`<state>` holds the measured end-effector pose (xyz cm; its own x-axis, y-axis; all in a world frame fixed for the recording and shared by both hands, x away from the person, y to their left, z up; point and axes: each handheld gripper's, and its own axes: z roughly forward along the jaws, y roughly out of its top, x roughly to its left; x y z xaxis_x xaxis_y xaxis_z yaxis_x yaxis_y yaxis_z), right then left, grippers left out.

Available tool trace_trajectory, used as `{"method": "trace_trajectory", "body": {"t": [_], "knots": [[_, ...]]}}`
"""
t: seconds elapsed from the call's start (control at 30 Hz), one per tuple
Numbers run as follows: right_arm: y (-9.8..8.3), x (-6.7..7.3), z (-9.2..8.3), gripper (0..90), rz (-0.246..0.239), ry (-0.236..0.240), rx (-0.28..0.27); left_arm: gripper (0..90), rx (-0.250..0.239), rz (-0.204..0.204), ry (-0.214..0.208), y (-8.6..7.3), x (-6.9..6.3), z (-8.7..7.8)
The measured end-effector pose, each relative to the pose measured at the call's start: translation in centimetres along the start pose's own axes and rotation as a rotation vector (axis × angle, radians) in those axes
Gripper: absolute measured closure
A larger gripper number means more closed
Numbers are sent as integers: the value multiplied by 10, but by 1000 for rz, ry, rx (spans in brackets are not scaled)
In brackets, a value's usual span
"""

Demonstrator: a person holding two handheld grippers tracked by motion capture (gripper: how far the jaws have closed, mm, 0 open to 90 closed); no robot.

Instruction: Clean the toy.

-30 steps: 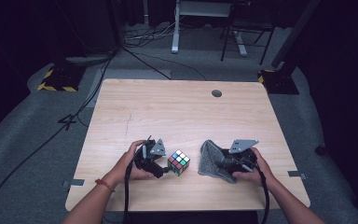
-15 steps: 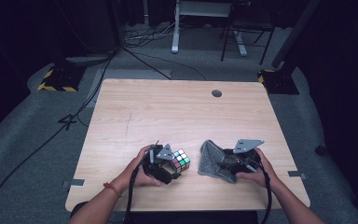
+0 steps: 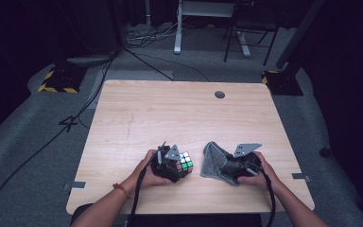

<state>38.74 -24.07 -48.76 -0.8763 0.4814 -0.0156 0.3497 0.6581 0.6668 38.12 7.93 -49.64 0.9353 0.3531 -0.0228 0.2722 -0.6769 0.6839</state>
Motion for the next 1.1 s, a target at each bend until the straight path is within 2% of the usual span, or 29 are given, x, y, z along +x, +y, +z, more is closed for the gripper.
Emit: {"method": "trace_trajectory", "body": {"t": [0.13, 0.23, 0.3, 0.37, 0.4, 0.47, 0.53, 0.67, 0.7, 0.73, 0.77, 0.8, 0.83, 0.9, 0.93, 0.97, 1.1], "knots": [[0, 0, -2, 655, -20, -21, 2, 332, 6, 13, -9, 2, 0, 1], [2, 4, -5, 737, -52, -36, -5, 333, 18, 45, -9, 6, -3, 1], [5, 4, -12, 746, -41, -4, -59, 334, 36, 76, -4, 11, -7, 2], [11, 4, -22, 748, -21, 21, -134, 334, 42, 102, -14, 17, -10, 3], [16, 6, -28, 749, -19, 45, -173, 335, 44, 126, -6, 22, -14, 4], [28, 14, -39, 748, -35, 79, -235, 335, 51, 151, -9, 30, -18, 7], [39, 24, -43, 747, -63, 110, -259, 335, 55, 181, -3, 39, -22, 9], [54, 39, -40, 745, -99, 151, -265, 336, 32, 212, -9, 53, -29, 12], [56, 43, -38, 745, -108, 161, -263, 336, 38, 224, 2, 55, -32, 13], [59, 46, -37, 745, -113, 181, -264, 336, 47, 217, 12, 56, -35, 15], [62, 49, -37, 745, -117, 203, -262, 336, 34, 209, 5, 57, -35, 16], [65, 51, -36, 745, -121, 205, -248, 336, 28, 227, -13, 58, -34, 16], [66, 52, -35, 744, -124, 199, -236, 336, 29, 286, -14, 61, -31, 16], [68, 54, -30, 741, -114, 204, -224, 336, 43, 268, -9, 60, -33, 16], [69, 55, -27, 739, -114, 202, -216, 336, 43, 276, -7, 61, -32, 17], [70, 56, -25, 737, -118, 200, -211, 336, 46, 243, -8, 60, -33, 17], [74, 60, -20, 740, -139, 171, -208, 337, 55, 256, -5, 59, -32, 17]]}}
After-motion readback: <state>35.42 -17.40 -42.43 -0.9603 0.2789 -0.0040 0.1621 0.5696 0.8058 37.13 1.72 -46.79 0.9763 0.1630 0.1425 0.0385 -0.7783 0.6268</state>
